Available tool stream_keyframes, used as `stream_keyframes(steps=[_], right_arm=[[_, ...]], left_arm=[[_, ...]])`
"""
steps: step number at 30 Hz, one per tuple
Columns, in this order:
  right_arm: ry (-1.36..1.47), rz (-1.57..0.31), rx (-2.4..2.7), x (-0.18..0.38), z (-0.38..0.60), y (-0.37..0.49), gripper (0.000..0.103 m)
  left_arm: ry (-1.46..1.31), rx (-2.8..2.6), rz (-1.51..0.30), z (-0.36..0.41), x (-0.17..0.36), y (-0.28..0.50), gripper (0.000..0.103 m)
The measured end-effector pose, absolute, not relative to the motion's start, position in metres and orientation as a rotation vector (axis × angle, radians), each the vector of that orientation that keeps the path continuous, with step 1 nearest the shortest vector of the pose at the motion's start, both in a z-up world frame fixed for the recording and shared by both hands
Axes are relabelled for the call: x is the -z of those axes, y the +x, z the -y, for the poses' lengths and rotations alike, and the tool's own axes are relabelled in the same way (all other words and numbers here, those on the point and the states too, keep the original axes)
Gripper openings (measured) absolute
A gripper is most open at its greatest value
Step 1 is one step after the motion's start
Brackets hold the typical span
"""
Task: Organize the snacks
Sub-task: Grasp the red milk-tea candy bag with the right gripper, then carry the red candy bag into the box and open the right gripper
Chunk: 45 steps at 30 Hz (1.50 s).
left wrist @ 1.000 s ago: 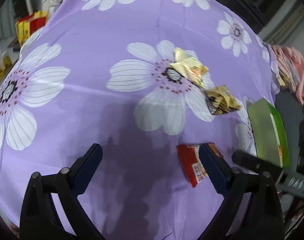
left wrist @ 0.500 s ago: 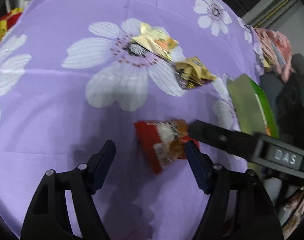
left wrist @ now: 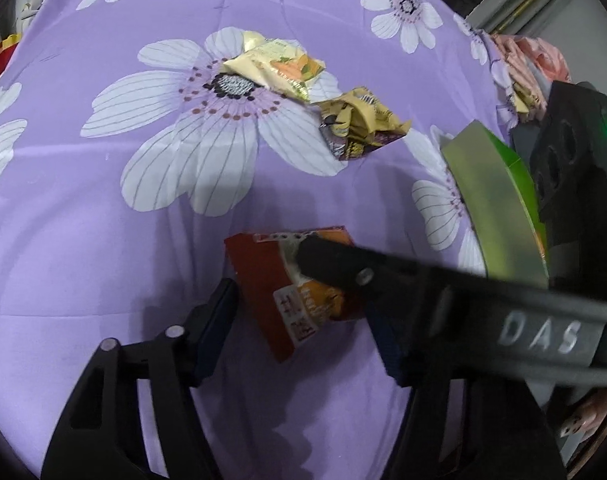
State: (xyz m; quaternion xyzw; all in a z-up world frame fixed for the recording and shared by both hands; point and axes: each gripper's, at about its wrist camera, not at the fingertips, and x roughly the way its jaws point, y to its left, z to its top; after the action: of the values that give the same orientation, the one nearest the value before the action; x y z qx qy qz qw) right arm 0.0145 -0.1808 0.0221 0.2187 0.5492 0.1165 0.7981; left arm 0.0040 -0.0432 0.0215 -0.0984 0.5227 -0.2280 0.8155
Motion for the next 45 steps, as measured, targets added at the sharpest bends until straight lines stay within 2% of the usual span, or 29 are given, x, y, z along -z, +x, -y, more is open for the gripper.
stream_keyframes(steps=[9, 18, 27, 38, 45], right_arm=[[0.395, -1.107, -0.233, -0.037, 0.174, 0.006, 0.062], [0.313, -0.943, -0.226, -0.076, 0.169, -0.013, 0.062], [0.242, -0.749, -0.229, -0.13, 0.17, -0.043, 0.062], [0.263, -0.573, -0.142, -0.173, 0.233, -0.082, 0.062], [0.375, -0.542, -0.059, -0.178, 0.288, -0.095, 0.062]], left_arm=[[-0.171, 0.495, -1.015, 0.047, -0.037, -0.006, 0.057], [-0.159, 0.515, -0.835, 0.046, -0.065, -0.021, 0.057], [-0.082, 0.506, -0.62, 0.059, -0.114, -0.045, 0.057], [-0.006, 0.61, -0.474, 0.12, -0.159, -0.07, 0.057], [0.04, 0.697, -0.466, 0.173, -0.169, -0.073, 0.057]])
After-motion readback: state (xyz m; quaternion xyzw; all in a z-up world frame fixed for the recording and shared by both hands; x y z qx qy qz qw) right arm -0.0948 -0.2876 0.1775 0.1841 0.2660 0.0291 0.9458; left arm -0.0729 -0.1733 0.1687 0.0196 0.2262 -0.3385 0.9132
